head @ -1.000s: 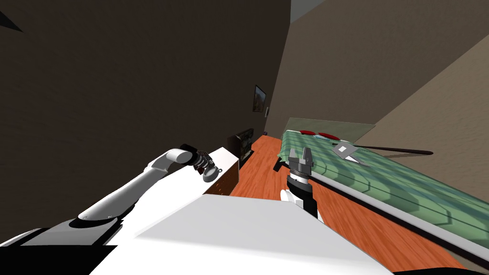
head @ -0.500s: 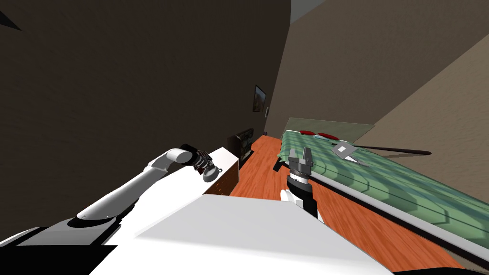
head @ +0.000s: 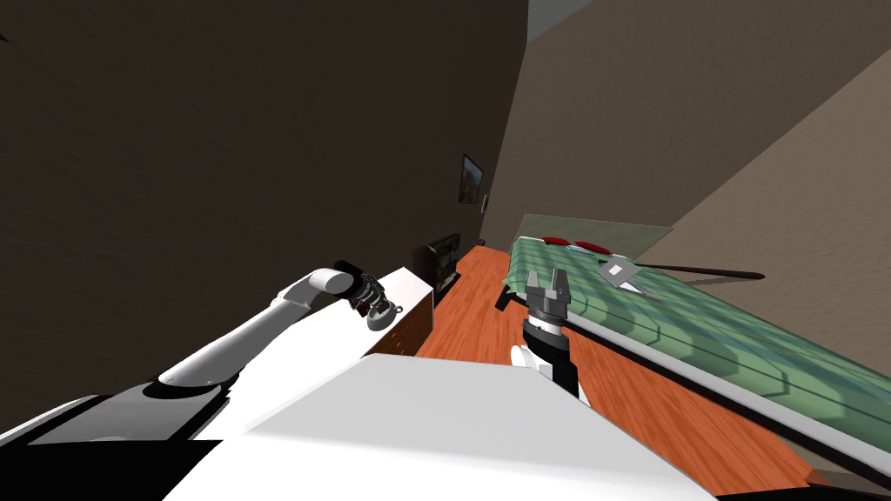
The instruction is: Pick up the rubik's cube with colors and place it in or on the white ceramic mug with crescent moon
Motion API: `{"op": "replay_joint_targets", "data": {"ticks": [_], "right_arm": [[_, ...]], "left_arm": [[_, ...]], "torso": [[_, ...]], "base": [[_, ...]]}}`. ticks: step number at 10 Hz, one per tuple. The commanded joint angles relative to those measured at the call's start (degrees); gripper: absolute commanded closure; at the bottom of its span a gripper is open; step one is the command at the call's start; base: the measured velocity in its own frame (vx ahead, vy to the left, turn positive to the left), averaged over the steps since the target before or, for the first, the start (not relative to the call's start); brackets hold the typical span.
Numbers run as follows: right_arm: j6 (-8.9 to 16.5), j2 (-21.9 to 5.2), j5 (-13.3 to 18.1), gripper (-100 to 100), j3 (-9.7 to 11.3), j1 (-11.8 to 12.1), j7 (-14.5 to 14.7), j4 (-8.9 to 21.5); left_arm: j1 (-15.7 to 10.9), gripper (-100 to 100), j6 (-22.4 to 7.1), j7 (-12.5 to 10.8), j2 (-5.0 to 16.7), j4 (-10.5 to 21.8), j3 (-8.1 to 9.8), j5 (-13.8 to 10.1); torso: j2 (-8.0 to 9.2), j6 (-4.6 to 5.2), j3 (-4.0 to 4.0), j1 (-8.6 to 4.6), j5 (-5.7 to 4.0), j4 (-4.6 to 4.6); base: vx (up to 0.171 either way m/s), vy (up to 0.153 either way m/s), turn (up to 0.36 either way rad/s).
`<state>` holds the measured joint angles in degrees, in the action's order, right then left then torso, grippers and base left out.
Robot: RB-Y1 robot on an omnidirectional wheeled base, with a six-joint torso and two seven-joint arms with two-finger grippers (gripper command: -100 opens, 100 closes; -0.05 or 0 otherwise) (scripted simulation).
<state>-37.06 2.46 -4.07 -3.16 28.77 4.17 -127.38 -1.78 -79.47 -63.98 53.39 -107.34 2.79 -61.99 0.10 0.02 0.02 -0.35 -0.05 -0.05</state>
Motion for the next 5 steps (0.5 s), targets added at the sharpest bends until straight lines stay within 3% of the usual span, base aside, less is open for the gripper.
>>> {"op": "replay_joint_targets", "data": {"ticks": [1,4,5], "right_arm": [[0.0,0.0,0.0,0,0.0,0.0,0.0,0.0],[0.0,0.0,0.0,0,0.0,0.0,0.0,0.0],[0.0,0.0,0.0,0,0.0,0.0,0.0,0.0]], "left_arm": [[-2.9,-100,0.1,2.9,0.1,2.9,-0.76,-0.4],[-2.9,-100,0.1,3.1,0.1,7.8,-0.76,-0.4],[-5.7,-100,0.7,6.0,1.3,9.9,-3.56,-3.3]], "torso": [[0.00,0.00,0.00,0.00,0.00,0.00],[-0.14,-0.03,-0.08,0.33,0.07,-0.03],[-0.17,-0.02,-0.10,0.36,0.08,-0.04]], "base": [[-0.037,-0.050,0.010],[-0.002,0.003,0.001],[-0.053,-0.060,-0.084]]}}
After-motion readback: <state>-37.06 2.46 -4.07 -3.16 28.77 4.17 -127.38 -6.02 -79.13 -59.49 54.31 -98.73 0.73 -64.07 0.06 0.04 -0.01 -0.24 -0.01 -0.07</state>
